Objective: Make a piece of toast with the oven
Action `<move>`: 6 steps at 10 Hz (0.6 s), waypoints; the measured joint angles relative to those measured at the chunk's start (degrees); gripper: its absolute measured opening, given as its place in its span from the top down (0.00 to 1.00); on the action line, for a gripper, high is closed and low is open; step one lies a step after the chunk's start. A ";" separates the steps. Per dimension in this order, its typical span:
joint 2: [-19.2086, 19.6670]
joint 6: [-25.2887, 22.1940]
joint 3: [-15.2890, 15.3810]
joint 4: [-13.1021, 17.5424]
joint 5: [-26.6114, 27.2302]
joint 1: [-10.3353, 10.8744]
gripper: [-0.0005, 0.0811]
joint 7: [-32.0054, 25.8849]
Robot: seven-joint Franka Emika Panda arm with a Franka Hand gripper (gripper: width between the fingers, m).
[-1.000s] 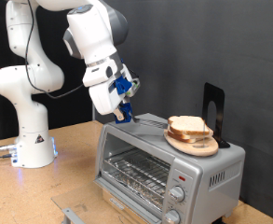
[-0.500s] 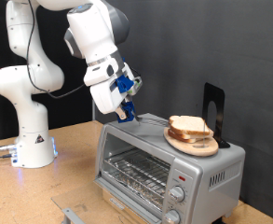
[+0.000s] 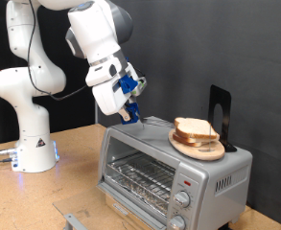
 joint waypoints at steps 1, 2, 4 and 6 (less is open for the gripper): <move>0.32 0.00 0.01 0.15 -0.35 -0.07 0.42 0.62; 0.75 0.00 0.07 0.41 -0.51 -0.07 0.42 1.00; 1.81 0.00 0.26 1.34 -0.51 -0.06 0.42 1.04; 2.47 0.00 0.74 2.11 -0.51 -0.04 0.42 1.18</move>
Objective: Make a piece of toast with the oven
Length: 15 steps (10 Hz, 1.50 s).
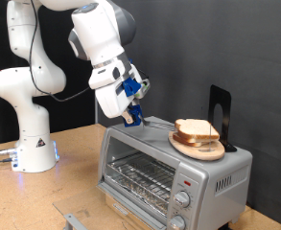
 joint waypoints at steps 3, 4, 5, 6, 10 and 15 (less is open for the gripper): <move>1.49 -0.04 1.57 1.29 -1.06 0.05 0.42 2.17; 1.96 -0.04 2.22 1.77 -1.27 0.08 0.42 2.95; 2.49 -0.04 2.97 2.21 -1.62 0.13 0.42 4.08; 2.91 -0.04 3.71 2.56 -2.10 0.16 0.42 5.55; 5.54 1.60 5.45 4.53 -3.47 0.16 0.42 12.05; 10.17 3.06 5.41 8.59 -5.58 -0.03 0.42 15.62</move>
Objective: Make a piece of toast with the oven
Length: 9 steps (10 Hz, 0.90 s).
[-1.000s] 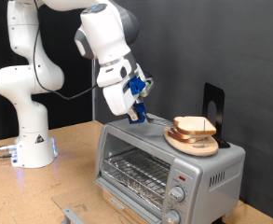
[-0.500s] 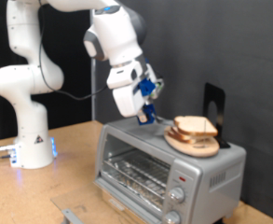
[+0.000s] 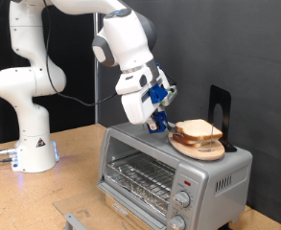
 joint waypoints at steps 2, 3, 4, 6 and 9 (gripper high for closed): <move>1.09 -0.05 0.05 1.24 -0.05 0.01 0.42 -0.45; 1.28 -0.13 0.11 1.50 -0.04 0.05 0.42 -0.76; 1.28 -0.33 0.17 1.59 0.02 0.09 0.42 -1.03; 1.26 -0.51 0.18 1.60 1.57 0.11 0.42 -2.65; 0.41 -0.78 -0.12 1.04 6.35 0.04 0.42 -6.84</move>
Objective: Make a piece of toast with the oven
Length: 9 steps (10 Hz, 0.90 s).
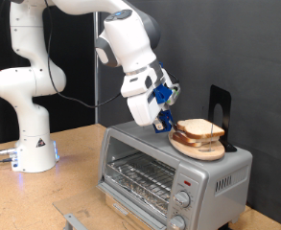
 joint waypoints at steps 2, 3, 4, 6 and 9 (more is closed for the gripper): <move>-1.27 0.02 -0.37 -0.52 2.01 -0.04 0.42 -1.56; -1.82 -0.03 -0.59 -0.78 2.41 -0.05 0.42 -1.74; -2.39 -0.36 -0.82 -0.96 2.78 -0.06 0.42 -1.97; -3.53 -1.53 -1.52 -1.06 4.59 -0.06 0.42 -3.83; -7.26 -4.95 -3.12 -1.60 7.68 -0.07 0.42 -7.42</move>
